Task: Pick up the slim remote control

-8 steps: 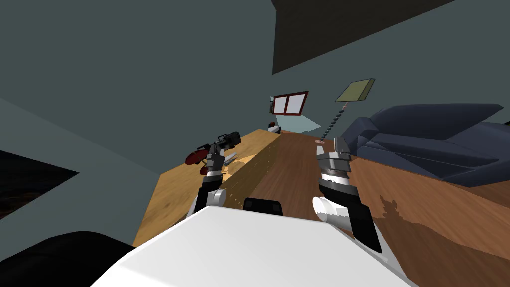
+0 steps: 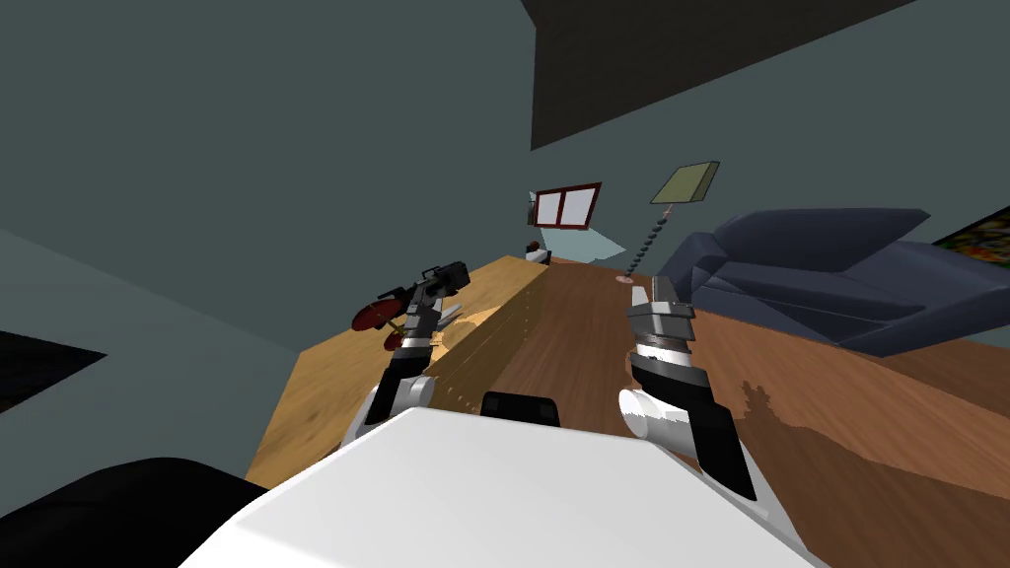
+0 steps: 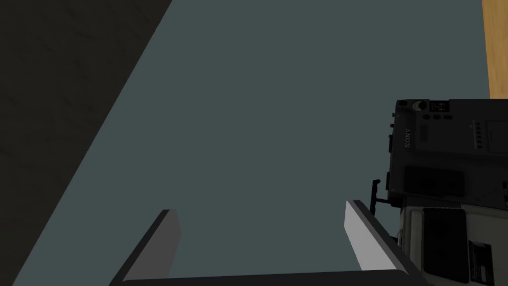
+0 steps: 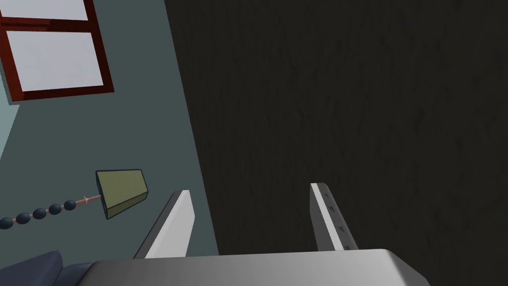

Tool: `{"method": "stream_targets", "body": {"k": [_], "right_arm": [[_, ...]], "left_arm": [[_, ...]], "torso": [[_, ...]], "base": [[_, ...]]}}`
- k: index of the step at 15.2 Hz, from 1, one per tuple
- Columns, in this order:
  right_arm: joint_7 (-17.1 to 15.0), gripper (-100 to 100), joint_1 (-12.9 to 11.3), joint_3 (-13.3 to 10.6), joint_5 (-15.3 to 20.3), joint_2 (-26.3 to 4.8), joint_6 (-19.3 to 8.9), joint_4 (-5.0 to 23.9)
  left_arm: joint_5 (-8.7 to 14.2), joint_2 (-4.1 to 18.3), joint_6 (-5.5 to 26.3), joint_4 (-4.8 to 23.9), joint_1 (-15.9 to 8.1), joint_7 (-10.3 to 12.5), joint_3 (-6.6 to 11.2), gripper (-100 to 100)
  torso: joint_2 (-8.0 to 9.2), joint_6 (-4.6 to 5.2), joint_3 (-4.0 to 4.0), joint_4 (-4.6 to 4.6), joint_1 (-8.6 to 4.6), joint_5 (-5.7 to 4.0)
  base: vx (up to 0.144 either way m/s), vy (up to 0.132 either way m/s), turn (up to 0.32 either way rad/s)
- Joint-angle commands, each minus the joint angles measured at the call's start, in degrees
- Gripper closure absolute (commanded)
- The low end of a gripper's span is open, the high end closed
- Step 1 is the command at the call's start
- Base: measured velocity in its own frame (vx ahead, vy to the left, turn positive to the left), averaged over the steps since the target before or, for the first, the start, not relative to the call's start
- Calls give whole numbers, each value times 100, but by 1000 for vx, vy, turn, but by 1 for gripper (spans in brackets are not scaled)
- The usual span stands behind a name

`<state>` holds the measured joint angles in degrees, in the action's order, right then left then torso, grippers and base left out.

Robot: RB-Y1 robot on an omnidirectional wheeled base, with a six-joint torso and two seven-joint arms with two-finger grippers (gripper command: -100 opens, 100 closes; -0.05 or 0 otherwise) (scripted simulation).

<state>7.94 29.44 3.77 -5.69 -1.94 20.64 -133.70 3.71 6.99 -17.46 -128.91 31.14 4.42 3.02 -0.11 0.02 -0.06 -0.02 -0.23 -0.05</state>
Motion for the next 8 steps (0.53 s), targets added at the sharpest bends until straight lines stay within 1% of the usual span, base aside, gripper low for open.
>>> {"method": "stream_targets", "body": {"k": [1,2,3,4,5,6,8], "right_arm": [[0,0,0,0,0,0,0,0],[0,0,0,0,0,0,0,0],[0,0,0,0,0,0,0,0],[0,0,0,0,0,0,0,0],[0,0,0,0,0,0,0,0],[0,0,0,0,0,0,0,0],[0,0,0,0,0,0,0,0]], "left_arm": [[99,159,208,24,-6,95,128,-100],[204,294,393,42,2,175,250,-100],[204,294,411,42,2,175,250,-100],[322,432,619,65,12,262,382,-100],[322,432,636,65,12,262,382,-100],[451,576,846,95,27,356,521,-100],[451,576,881,95,27,356,521,-100]], "torso": [[0,0,0,0,0,0],[-2,0,-1,-1,0,0],[-5,0,-3,-1,0,0],[-6,-1,-4,-2,1,0],[-8,0,-5,-2,1,0],[-8,-1,-5,-2,3,1],[-7,-1,-4,-2,2,0]], "base": [[36,-57,-78],[43,-60,-93],[45,-53,-69],[49,-55,-92],[42,-46,-79],[44,-53,-86],[36,-44,-52]]}}
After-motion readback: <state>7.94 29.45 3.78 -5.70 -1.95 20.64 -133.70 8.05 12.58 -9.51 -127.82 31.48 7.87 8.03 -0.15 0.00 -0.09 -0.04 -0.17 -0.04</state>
